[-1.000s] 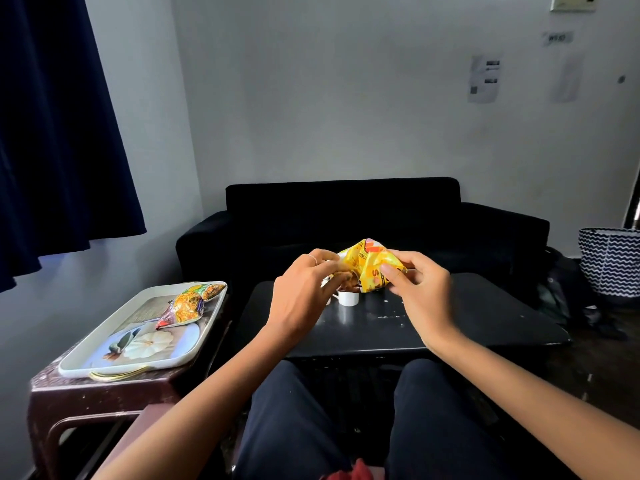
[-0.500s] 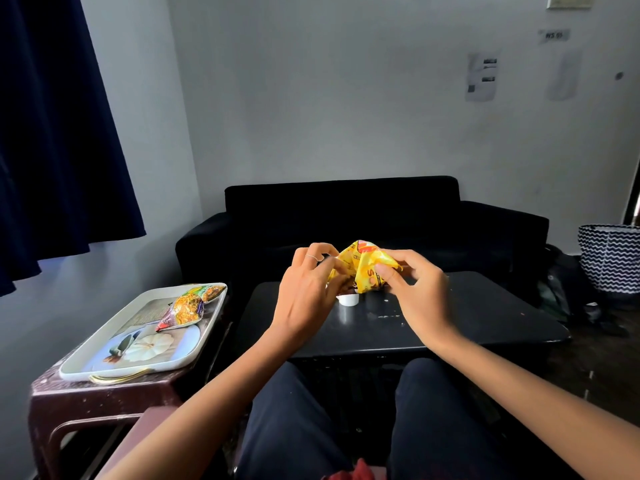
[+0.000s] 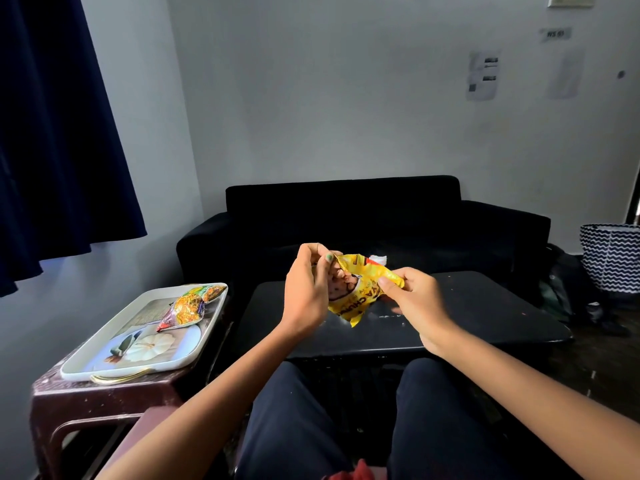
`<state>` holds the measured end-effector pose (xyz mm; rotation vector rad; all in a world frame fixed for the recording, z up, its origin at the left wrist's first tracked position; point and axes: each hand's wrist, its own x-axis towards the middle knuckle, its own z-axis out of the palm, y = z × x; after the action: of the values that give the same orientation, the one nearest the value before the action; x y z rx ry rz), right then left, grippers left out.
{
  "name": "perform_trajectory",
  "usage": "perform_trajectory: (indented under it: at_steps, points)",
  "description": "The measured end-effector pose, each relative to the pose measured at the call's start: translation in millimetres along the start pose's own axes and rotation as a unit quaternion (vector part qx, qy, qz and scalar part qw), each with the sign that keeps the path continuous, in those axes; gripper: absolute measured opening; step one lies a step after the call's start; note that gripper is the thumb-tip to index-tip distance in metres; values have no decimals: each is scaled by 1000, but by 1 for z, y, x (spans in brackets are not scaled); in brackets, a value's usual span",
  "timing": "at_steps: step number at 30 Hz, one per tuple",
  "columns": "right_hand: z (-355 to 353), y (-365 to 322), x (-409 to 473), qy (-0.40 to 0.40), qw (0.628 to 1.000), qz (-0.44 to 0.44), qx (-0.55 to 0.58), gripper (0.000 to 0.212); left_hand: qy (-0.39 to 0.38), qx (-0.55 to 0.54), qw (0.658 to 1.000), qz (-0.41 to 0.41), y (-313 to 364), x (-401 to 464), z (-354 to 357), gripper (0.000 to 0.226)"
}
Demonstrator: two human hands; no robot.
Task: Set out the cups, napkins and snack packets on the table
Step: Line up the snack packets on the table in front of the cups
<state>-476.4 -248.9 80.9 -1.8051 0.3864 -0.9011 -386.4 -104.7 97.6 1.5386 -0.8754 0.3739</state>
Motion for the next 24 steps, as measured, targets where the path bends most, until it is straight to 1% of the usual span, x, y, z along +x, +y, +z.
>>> perform_trajectory:
  at_steps: [2,3,4,5,7,9,12,16,20,24]
  points:
    - [-1,-3,-4,-4,997,-35,-72,24,-8,60,998,8,-4,-1,-4,11]
    - [-1,-6,-7,4,992,-70,-108,32,-15,111,993,31,-5,-1,-6,11]
    - [-1,-10,-9,12,984,-109,-139,34,-26,156,986,59,-7,-1,-7,11]
    - [-1,-14,-12,15,976,-144,-160,29,-39,190,977,84,-7,-1,-7,8]
    - [0,-20,-14,-3,967,-178,-184,12,-58,227,964,125,-6,-1,-4,4]
    - [3,-24,-17,-36,963,-190,-188,8,-71,229,960,142,-5,-3,-1,2]
    - [4,-25,-16,-61,965,-195,-165,13,-88,206,967,121,-7,-3,-2,2]
    - [3,-24,-11,-69,976,-161,-127,11,-105,190,968,126,-6,-3,-3,6]
    - [-1,-23,-7,-111,975,-142,-128,17,-106,195,965,138,-4,-5,-2,13]
    - [2,-23,-8,-89,977,-152,-121,13,-104,199,963,150,-2,-5,-3,9]
